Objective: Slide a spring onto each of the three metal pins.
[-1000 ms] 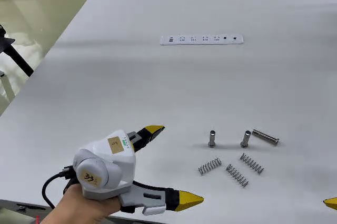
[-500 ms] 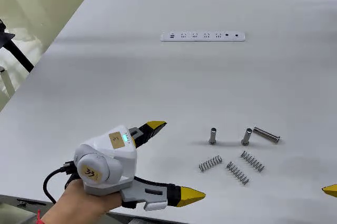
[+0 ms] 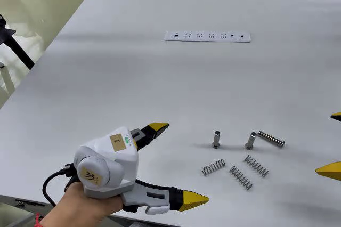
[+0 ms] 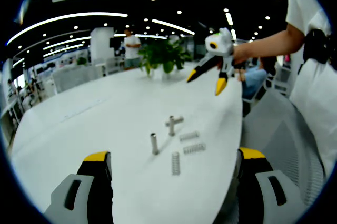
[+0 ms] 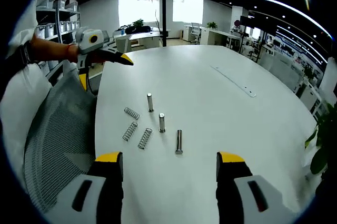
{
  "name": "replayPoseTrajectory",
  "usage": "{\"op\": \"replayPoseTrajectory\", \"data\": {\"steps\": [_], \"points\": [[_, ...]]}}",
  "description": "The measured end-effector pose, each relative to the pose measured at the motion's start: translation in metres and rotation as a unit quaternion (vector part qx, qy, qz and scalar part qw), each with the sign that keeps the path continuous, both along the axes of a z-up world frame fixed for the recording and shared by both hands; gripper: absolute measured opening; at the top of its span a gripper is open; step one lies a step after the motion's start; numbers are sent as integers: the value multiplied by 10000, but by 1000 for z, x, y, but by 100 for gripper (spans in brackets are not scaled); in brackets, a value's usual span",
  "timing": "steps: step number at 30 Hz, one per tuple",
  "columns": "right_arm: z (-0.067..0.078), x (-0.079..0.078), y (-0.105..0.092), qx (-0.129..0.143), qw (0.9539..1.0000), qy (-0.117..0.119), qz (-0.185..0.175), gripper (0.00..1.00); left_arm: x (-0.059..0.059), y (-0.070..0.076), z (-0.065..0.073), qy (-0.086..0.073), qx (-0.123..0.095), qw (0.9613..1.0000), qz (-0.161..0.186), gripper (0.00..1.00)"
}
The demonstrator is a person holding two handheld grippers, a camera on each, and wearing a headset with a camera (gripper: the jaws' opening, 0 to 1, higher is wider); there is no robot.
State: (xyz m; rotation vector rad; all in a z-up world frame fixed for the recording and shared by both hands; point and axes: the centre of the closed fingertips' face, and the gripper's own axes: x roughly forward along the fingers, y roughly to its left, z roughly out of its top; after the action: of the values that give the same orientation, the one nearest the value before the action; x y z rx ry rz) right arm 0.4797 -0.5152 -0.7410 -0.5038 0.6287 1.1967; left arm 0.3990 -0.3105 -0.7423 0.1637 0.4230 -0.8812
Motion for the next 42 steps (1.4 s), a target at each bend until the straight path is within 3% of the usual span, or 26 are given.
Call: {"op": "replayPoseTrajectory", "data": {"steps": [7,24,34,36,42], "points": [[-2,14,16,-286,9994,63,177,64,2,0,1,5,-43,10000,-5,100],[-32,37,57,-986,9925,375,616,42,6,-1,-1,25,-219,9998,31,100],[-57,44,75,-1453,9847,552,783,30,7,-3,-1,34,-308,9995,61,100],[-65,55,74,-1552,9828,588,808,29,7,-4,-1,37,-331,9994,65,100],[-82,46,80,-1788,9777,717,842,26,7,-2,-2,40,-380,9992,107,100]]}}
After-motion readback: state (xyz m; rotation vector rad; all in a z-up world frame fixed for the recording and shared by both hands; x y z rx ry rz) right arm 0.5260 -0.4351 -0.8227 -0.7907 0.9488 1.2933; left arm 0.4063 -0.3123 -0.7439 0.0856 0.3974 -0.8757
